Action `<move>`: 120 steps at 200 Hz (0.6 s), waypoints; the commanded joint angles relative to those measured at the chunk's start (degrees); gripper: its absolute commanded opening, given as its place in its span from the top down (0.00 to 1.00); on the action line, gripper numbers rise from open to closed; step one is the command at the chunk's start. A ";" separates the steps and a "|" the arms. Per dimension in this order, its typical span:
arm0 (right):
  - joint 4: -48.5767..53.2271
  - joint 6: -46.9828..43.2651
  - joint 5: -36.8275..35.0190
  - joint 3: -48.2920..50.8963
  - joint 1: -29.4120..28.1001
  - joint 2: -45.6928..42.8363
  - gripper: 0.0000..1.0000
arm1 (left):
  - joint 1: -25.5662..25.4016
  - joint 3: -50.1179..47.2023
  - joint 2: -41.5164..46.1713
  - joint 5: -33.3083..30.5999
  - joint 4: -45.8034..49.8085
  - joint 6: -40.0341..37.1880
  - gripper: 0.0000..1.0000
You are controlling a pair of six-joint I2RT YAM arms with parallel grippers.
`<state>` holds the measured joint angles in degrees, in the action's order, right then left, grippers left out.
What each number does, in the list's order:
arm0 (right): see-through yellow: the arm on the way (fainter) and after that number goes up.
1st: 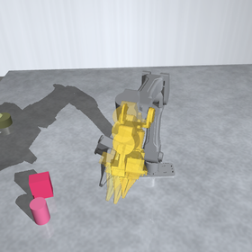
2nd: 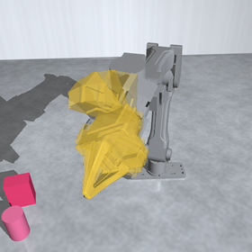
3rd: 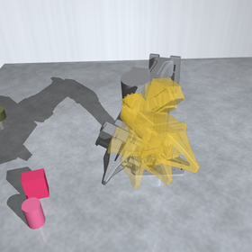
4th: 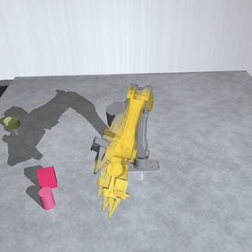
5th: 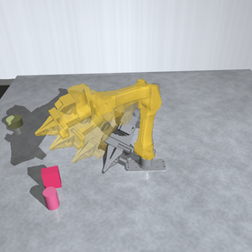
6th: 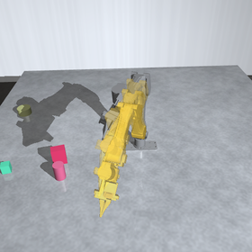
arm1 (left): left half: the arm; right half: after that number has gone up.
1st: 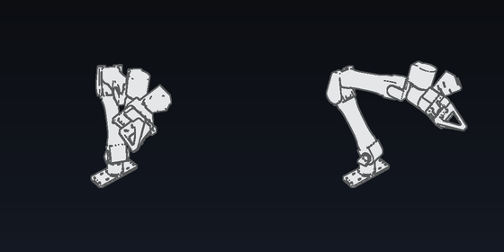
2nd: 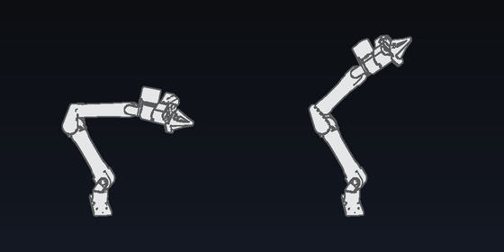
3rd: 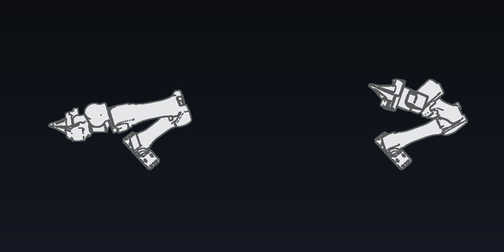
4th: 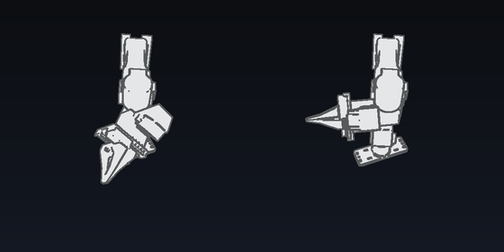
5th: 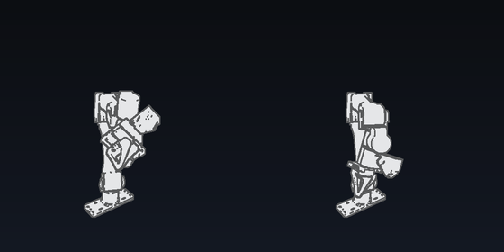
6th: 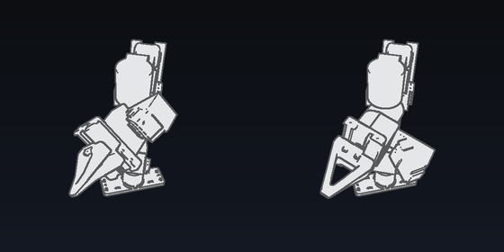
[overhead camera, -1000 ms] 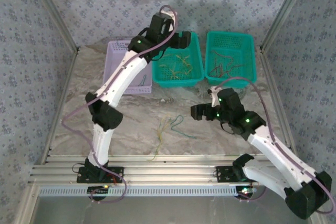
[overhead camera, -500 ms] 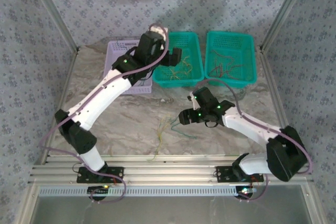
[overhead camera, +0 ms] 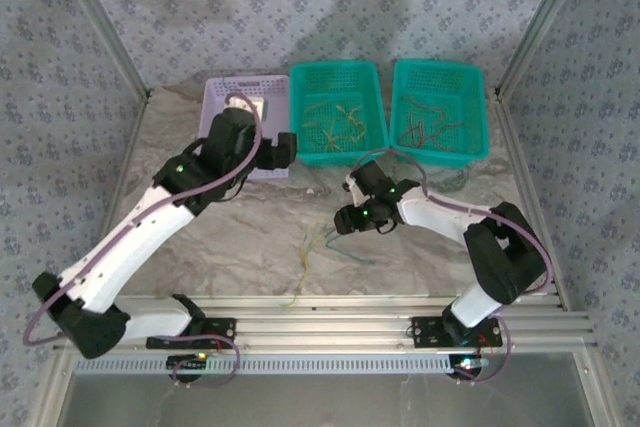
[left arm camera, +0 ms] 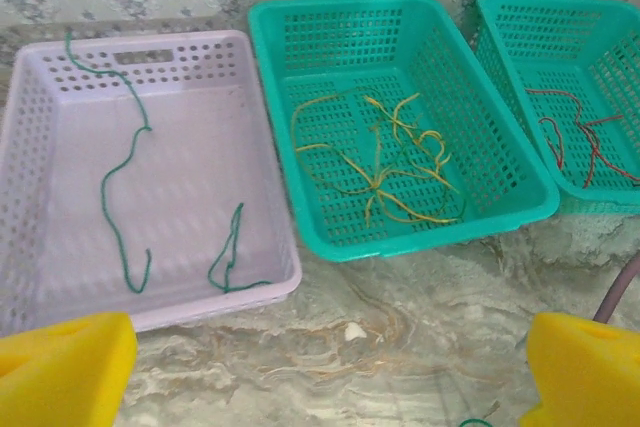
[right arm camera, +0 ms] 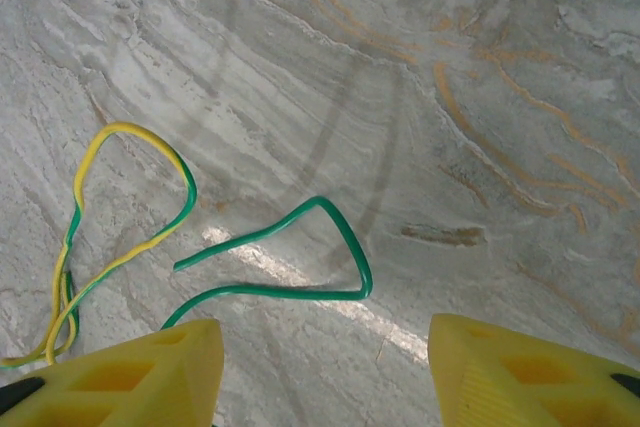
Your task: Untangle the cables
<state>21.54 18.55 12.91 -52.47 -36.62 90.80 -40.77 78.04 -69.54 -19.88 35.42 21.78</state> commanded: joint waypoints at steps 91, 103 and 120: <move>1.14 -1.93 -0.33 -4.93 0.15 8.05 0.64 | 1.79 -13.29 8.45 0.01 2.37 3.24 0.00; 1.05 -1.94 -0.43 -5.00 0.16 8.21 0.68 | 1.75 -14.11 8.45 0.32 2.37 3.53 0.00; 1.14 -2.05 -0.75 -5.02 0.27 8.08 0.73 | 1.75 -15.08 8.50 0.57 2.20 3.88 0.00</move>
<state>21.56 17.04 12.84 -56.10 -36.62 98.45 -39.35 64.01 -62.19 -20.14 37.47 24.49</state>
